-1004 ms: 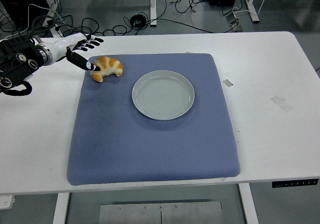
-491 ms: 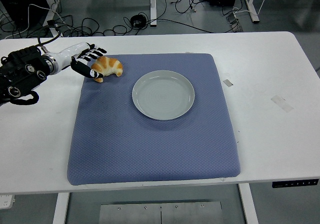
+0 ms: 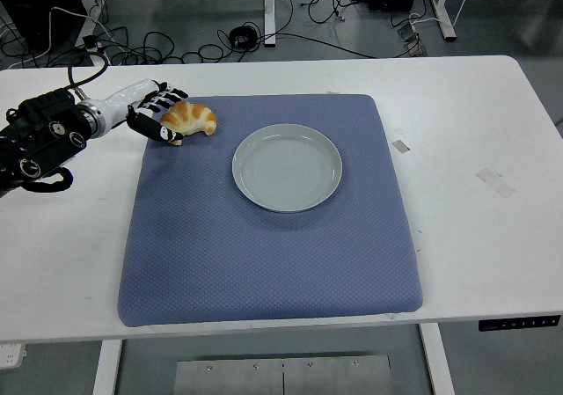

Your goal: Place the bread on the plate

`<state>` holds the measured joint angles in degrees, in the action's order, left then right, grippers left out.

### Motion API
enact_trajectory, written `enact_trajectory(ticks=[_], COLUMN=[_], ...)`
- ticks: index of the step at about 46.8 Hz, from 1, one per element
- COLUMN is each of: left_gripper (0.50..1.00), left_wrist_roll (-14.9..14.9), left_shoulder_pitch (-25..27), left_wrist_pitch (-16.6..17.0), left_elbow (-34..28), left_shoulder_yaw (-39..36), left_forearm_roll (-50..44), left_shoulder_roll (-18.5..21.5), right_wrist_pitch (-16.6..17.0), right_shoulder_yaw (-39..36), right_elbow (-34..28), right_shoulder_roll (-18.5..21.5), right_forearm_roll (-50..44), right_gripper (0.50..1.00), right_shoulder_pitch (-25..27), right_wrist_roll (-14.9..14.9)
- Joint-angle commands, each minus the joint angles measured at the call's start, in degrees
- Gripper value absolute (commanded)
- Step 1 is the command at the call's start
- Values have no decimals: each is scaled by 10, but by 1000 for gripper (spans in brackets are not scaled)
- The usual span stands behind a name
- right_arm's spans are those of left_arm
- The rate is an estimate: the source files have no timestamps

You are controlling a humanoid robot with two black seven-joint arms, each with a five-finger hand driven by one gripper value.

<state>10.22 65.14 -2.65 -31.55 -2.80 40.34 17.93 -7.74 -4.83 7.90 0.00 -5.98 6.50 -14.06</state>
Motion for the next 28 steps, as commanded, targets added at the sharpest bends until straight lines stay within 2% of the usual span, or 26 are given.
enact_trajectory(ticks=[1,3,14,28], left_gripper=[816,792,740,595], left_wrist_roll=[1,1,1,1], left_shoulder_pitch=[0,0,0,3], left_wrist_pitch=[0,0,-1,-6], left_elbow=[0,0,0,0], left_shoulder_yaw=[0,0,0,0], left_forearm_roll=[0,0,0,0], left_shoulder_roll=[0,0,1,1], right_wrist_pitch=[0,0,0,0], right_shoulder_yaw=[0,0,0,0], right_elbow=[0,0,0,0], right_shoulder_roll=[0,0,0,0], right_forearm_roll=[0,0,0,0], right_gripper=[1000,1000,1000,1000], right_shoulder_pitch=[0,0,0,0], right_wrist_roll=[0,0,0,0])
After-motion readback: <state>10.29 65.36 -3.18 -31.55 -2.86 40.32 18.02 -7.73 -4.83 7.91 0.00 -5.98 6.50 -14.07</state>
